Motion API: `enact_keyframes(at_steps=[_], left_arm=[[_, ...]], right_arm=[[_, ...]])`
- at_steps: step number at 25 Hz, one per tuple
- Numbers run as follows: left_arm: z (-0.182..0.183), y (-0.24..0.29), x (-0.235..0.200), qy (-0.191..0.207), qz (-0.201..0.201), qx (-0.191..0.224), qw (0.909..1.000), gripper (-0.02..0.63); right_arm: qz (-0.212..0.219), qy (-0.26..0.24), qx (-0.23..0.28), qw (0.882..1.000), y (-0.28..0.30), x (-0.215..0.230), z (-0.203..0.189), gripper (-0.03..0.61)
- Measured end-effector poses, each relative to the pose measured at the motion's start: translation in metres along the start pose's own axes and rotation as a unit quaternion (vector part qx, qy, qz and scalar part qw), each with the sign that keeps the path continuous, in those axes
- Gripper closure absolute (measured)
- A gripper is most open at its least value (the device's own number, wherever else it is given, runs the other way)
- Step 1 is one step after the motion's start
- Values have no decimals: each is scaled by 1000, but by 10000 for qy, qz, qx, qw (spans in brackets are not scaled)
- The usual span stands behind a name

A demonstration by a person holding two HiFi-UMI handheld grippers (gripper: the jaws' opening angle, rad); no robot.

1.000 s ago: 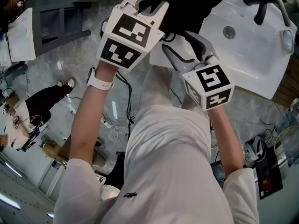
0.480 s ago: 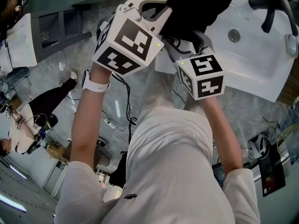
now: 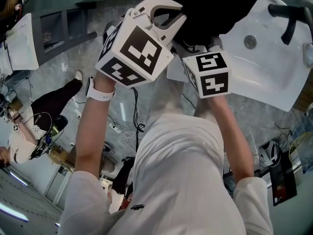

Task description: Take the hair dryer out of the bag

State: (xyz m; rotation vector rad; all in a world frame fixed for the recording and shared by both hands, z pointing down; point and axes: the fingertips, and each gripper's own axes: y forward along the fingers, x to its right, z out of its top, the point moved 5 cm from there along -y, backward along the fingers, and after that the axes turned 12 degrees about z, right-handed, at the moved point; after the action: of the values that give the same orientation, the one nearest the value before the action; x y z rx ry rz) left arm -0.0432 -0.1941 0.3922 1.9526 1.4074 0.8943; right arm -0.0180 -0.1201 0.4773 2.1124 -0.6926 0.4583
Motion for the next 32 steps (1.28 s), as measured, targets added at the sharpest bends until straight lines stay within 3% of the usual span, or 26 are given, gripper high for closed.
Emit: enact_keyframes(at_steps=[3,7,11,14,17,22,25,29,32], left_arm=[[-12,0,-4,625,101,-179,9978,592],[-26,4,-6,1707,325,-455,9837,591],[-32,8,-11,2377,457,-529,9688,591],[-34,11,-13,2640,491,-568,9616,589],[-35,13,-13,2511,456,-529,9654,589],[-37,12,-17,1654,403,-404,9846,589],[-40,11,-16,1544,434,-381,9863,591],[-37,9,-12,1539,453,-370,9864,591],[-39,10,-12,1566,461,-367,9859,591]], right_arm=[[46,-191,-267,9995,7,3,1,272],[267,-358,-348,9984,7,4,-2,276],[759,-396,-312,9958,3,6,-1,276],[1160,-202,-217,9928,0,10,0,279],[1362,93,-122,9906,-3,15,1,290],[1347,718,242,9880,-5,19,2,308],[1469,1402,559,9776,-7,21,2,308],[1569,2510,1072,9492,-12,29,8,325],[1464,2609,1088,9480,-10,31,12,328]])
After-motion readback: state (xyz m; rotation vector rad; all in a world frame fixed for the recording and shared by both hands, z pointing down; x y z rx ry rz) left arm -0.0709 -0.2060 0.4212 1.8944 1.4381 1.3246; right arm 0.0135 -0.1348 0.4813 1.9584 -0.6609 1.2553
